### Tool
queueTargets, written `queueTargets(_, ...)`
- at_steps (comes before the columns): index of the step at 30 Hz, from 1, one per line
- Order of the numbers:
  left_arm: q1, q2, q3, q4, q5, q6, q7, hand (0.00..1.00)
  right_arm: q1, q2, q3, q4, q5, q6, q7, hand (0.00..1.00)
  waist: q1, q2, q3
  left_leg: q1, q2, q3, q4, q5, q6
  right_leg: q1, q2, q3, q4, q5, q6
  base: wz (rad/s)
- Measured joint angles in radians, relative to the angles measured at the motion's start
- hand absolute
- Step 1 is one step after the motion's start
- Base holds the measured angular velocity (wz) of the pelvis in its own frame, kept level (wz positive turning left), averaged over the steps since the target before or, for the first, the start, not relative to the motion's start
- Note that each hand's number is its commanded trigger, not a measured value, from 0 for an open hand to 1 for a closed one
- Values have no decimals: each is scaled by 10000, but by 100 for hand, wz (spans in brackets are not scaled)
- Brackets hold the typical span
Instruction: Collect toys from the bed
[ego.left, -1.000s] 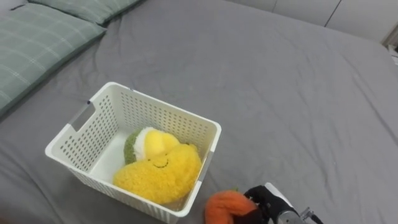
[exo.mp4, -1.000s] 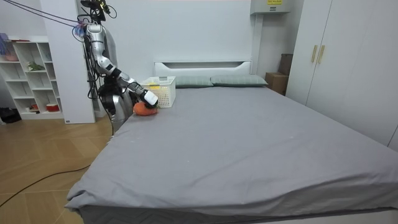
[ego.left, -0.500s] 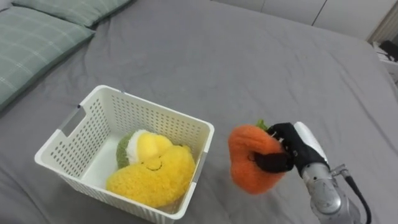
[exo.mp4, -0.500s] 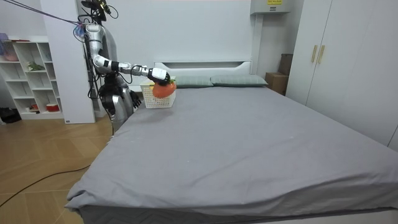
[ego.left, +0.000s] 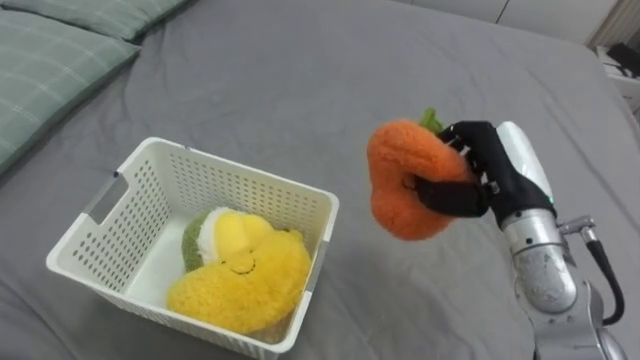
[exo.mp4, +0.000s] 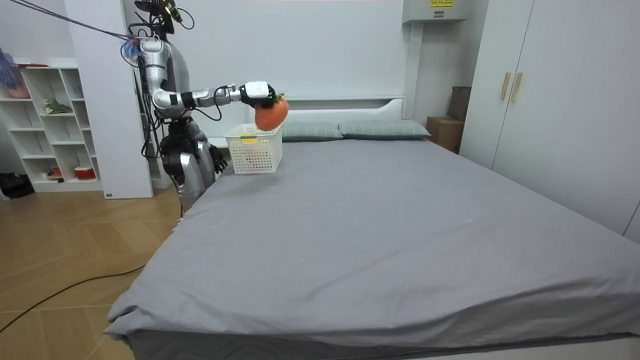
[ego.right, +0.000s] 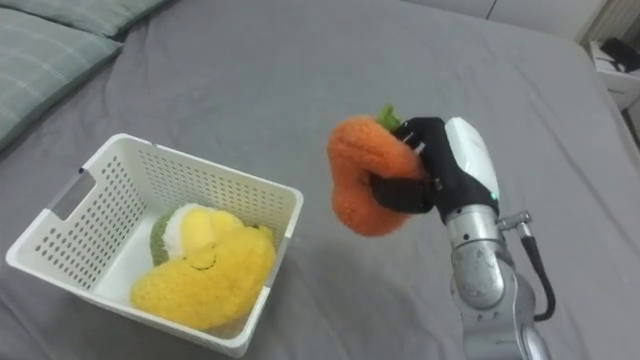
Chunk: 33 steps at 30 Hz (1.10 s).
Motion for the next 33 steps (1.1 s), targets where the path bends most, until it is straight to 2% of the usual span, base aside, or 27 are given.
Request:
queueTargets(7, -48, -7, 92, 227, -7, -156, -232, 0, -694, 19, 79, -778, 64, 8, -4, 100, 267, -26, -18, 32, -5, -52, -17, 0, 0, 80, 3, 2, -15, 0, 1, 2)
queueTargets(14, -120, 17, -94, 177, 8, -168, -200, 0, -1270, 31, 939, -777, 22, 88, 412, 100, 543, -101, -43, 1, -8, -95, 17, -3, -1, 72, -7, -49, -12, 1, 0, 2)
queueTargets(20, -312, 71, -378, 187, 12, -134, -281, 0, -1383, 12, 1764, -753, 58, 278, 706, 100, 827, -140, 14, -68, -32, -314, 13, -2, 0, 98, -21, -225, -15, 0, 1, 10)
queueTargets(26, -546, 41, -555, 235, 5, -132, -447, 0, -1449, 87, 2649, -739, 32, 529, 1528, 100, 1340, -285, 126, -167, -43, -381, 44, -2, 1, 38, -24, -264, -35, 0, 1, 3)
queueTargets(30, -557, 32, -594, 227, 94, -43, -610, 0, -1507, 295, 2808, -739, -27, 671, 1898, 100, 1536, -340, 119, -260, -50, -394, 52, 0, 3, -59, -37, -312, -35, 0, 2, 1)
queueTargets(33, -566, 41, -623, 225, 207, 14, -680, 0, -1507, 298, 2812, -710, -85, 718, 2038, 100, 1602, -332, 124, -273, -55, -442, 50, 1, 4, -59, -47, -428, -36, 0, 2, 4)
